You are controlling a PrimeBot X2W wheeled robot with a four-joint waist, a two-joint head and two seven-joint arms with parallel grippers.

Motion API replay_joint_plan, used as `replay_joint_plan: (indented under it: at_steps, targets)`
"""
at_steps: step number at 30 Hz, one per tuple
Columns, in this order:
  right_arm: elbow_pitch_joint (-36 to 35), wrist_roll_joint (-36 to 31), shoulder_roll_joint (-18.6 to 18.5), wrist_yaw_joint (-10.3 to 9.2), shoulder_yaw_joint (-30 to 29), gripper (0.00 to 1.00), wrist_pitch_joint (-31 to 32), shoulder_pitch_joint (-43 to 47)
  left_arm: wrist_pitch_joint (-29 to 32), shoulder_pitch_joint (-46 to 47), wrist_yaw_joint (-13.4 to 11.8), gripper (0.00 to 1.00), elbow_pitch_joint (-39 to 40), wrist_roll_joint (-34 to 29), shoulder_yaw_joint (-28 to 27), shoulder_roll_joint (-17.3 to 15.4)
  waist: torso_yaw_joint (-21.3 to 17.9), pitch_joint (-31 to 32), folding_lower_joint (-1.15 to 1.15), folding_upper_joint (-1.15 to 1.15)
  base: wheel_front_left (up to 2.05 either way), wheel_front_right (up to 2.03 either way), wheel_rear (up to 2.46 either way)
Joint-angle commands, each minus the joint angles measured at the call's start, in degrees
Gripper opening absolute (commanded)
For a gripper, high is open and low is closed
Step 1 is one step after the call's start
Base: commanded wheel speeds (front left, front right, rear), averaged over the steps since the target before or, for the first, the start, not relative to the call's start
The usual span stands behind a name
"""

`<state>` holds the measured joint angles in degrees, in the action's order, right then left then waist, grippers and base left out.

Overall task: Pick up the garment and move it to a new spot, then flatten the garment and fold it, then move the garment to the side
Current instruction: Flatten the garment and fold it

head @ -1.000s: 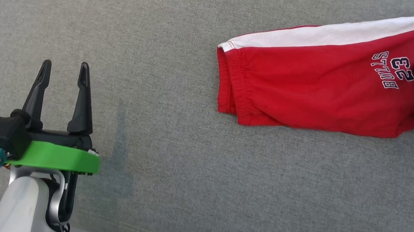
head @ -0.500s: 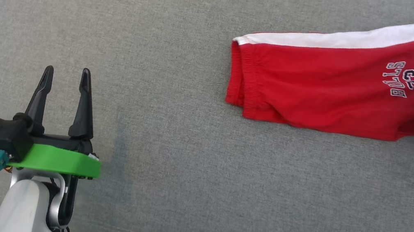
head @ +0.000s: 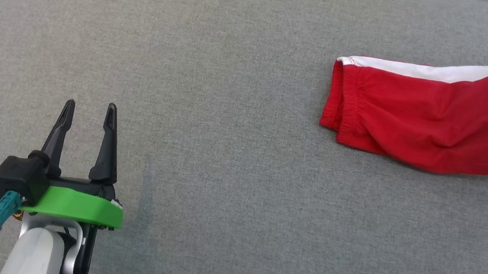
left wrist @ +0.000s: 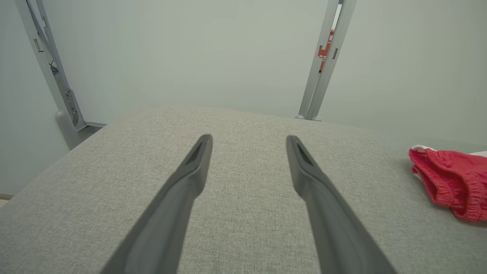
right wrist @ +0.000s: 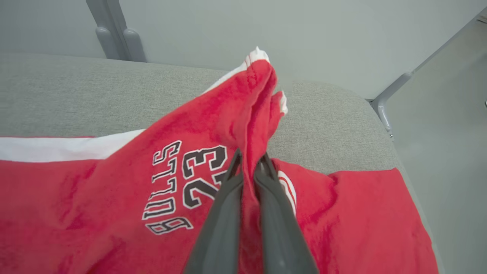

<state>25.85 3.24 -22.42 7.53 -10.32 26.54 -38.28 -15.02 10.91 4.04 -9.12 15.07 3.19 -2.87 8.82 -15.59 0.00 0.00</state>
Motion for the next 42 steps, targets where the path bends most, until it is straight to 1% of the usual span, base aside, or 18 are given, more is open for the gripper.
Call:
replay_joint_plan:
  at_steps: [1, 5, 9, 14, 18, 21, 23, 24, 25, 27, 28, 30, 32, 34, 38, 42]
  targets:
    - [-2.3, -1.0, 1.5, -0.07, 0.7, 0.00, 1.3, 1.0, -0.2, -0.9, 0.2, 1.00, -0.1, 0.1, -0.1, -0.1, -0.5, 1.1, 0.00, 0.00, 0.00, 0.00, 0.00]
    - [-7.9, -1.5, 5.6, -0.08, 4.9, 0.00, 4.9, 1.4, -0.2, -1.3, 0.4, 1.00, -0.7, 0.5, 0.1, -0.1, -0.4, 1.9, 0.00, 0.00, 0.00, 0.00, 0.00]
    - [-8.7, -0.5, 9.5, -0.08, 10.1, 0.00, 7.2, -0.3, -0.2, -1.1, 0.6, 1.00, -1.1, 0.8, 0.9, -0.1, 0.4, 2.2, 0.00, 0.00, 0.00, 0.00, 0.00]
    - [-3.4, -0.5, 14.0, -0.08, 14.1, 0.00, 8.4, -2.7, -0.2, -0.4, 0.8, 1.00, -1.0, 1.2, 2.2, -0.1, 2.5, 1.6, 0.00, 0.00, 0.00, 0.00, 0.00]
    - [2.6, -1.0, 16.3, -0.08, 16.5, 0.00, 7.6, -4.4, -0.2, 0.0, 0.7, 1.00, -1.2, 1.7, 3.2, -0.1, 4.3, 1.0, 0.00, 0.00, 0.00, 0.00, 0.00]
    - [6.3, -1.3, 17.2, -0.08, 17.4, 0.00, 6.9, -5.1, -0.2, 0.1, 0.4, 1.00, -1.4, 2.0, 3.7, -0.1, 5.5, 0.8, 0.00, 0.00, 0.00, 0.00, 0.00]
    - [8.1, 0.0, 17.8, -0.07, 18.2, 0.00, 5.6, -5.6, -0.2, 0.1, 0.4, 1.00, -1.4, 2.1, 3.9, -0.1, 6.0, 0.9, 0.00, 0.00, 0.00, 0.00, 0.00]
    - [9.2, 1.4, 18.2, -0.07, 18.8, 0.37, 4.8, -5.7, -0.2, -0.1, 0.3, 1.00, -1.3, 2.2, 3.8, -0.1, 6.2, 1.0, 0.00, 0.00, 0.00, 0.00, 0.00]
    - [9.7, 2.2, 18.4, -0.07, 19.0, 1.00, 4.4, -5.7, -0.2, -0.1, 0.2, 1.00, -1.3, 2.2, 3.8, -0.1, 6.2, 1.0, 0.00, 0.00, 0.00, 0.00, 0.00]
    - [10.5, 6.0, 18.8, -0.06, 19.5, 1.00, 3.6, -5.7, -0.2, -0.5, 0.1, 1.00, -1.3, 2.2, 3.6, -0.1, 6.1, 1.2, 0.00, 0.00, 0.00, 0.00, 0.00]
    - [10.4, 8.9, 19.0, -0.06, 19.8, 1.00, 3.4, -5.7, -0.2, -0.7, 0.0, 1.00, -1.3, 2.1, 3.5, -0.1, 6.0, 1.3, 0.00, 0.00, 0.00, 0.00, 0.00]
    - [9.2, 14.7, 19.2, -0.06, 20.7, 1.00, 3.6, -5.5, -0.1, -1.0, -0.1, 1.00, -1.2, 2.0, 3.1, -0.1, 5.4, 1.5, 0.00, 0.00, 0.00, 0.00, 0.00]
    - [7.3, 18.6, 19.3, -0.06, 22.2, 1.00, 3.6, -5.0, -0.2, -1.1, 0.0, 1.00, -1.1, 1.8, 2.6, -0.1, 4.5, 1.7, 0.00, 0.00, 0.00, 0.00, 0.00]
    - [5.1, 20.5, 18.9, -0.05, 23.1, 1.00, 2.7, -4.5, -0.2, -1.2, 0.0, 1.00, -1.0, 1.6, 2.3, -0.1, 3.4, 2.1, 0.00, 0.00, 0.00, 0.00, 0.00]
    - [-0.1, 22.8, 16.4, -0.04, 22.3, 1.00, -0.9, -2.9, -0.2, -1.5, 0.2, 1.00, -1.1, 1.4, 1.7, -0.1, 1.4, 3.2, 0.00, 0.00, 0.00, 0.00, 0.00]
    - [-4.5, 21.5, 13.0, -0.04, 19.9, 1.00, -5.7, 0.1, -0.2, -2.1, 0.3, 1.00, -1.4, 1.1, 1.3, -0.1, -0.7, 4.6, 0.00, 0.00, 0.00, 0.00, 0.00]
